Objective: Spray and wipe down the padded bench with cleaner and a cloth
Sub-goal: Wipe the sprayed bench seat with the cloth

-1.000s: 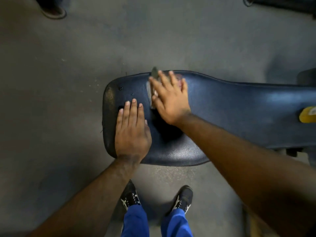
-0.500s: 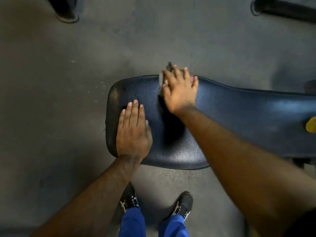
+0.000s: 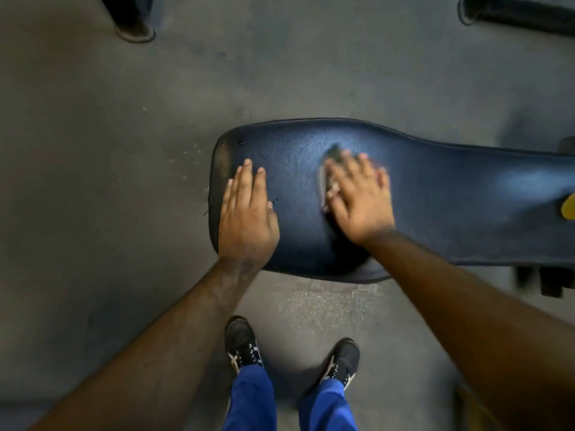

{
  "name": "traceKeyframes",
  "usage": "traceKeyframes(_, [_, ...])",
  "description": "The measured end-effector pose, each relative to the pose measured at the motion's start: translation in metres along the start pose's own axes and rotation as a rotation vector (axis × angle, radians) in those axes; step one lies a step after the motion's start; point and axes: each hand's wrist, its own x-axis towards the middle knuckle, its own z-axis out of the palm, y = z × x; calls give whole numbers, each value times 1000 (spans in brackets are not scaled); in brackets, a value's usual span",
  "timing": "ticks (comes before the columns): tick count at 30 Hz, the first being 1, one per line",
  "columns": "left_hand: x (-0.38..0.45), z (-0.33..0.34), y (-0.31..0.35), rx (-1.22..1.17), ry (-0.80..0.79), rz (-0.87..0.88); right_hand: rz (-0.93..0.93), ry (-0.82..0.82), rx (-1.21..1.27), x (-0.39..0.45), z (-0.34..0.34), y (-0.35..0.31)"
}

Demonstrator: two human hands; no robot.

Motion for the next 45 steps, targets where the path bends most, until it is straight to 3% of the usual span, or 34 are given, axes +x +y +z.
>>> traceKeyframes(2, [-12,-9,-8,24,30,-56,306,63,-7,-17,13,-30])
traceKeyframes(3, [-16,-10,-11,18,28,-75,249,52,-16,-33,18,-55])
traceKeyframes(5, [-20,-7,-17,-11,-10,-86,-120,-13,-40,-68,24,-80])
traceKeyframes(7, [-21,-2,-22,-50,-40,-78,-350,-59,-72,-65,19,-55])
traceKeyframes(8, [-21,-1,-24,-82,-47,-71,-296,-33,-79,-53,16,-43])
traceKeyframes(11, [-23,-2,-32,-187,-42,-57,282,27,4,-25,19,-63])
traceKeyframes(12, [-25,-3,-35,-206,-33,-68,294,17,-10,-31,22,-86])
traceKeyframes(15, [-29,-3,-38,-190,-16,-96,-222,-33,-61,-61,26,-105])
traceKeyframes(17, [-32,1,-40,-135,-22,-75,-313,-44,-53,-42,18,-81])
traceKeyframes(20, [-34,7,-40,-57,-15,-71,201,-7,33,4,16,-90])
traceKeyframes(21, [-34,8,-40,-51,-16,-77,246,-9,35,9,16,-106])
traceKeyframes(25, [-35,5,-39,-47,-24,-69,-335,-158,-6,14,7,-92])
traceKeyframes(26, [-35,4,-38,-38,-28,-76,-326,-136,-14,29,3,-80])
traceKeyframes(29, [-35,6,-38,-13,-42,-99,93,-22,25,66,6,-93])
traceKeyframes(30, [-35,7,-39,-13,-45,-97,73,-28,23,70,8,-109])
traceKeyframes(33, [-34,5,-39,-5,-45,-103,-355,-145,18,79,3,-110])
traceKeyframes(34, [-33,4,-38,-1,-53,-114,-396,-149,21,91,-2,-101])
traceKeyframes(37, [-32,5,-35,20,-54,-148,-80,-128,39,116,-2,-115])
traceKeyframes(38, [-31,5,-35,18,-53,-158,-80,-127,30,115,1,-129])
traceKeyframes(41, [-32,4,-32,22,-55,-173,-499,-167,-3,105,4,-135])
traceKeyframes(42, [-32,4,-33,28,-53,-171,-552,-181,2,113,-1,-127])
traceKeyframes(45, [-32,4,-33,33,-41,-178,-333,-161,1,134,-1,-123])
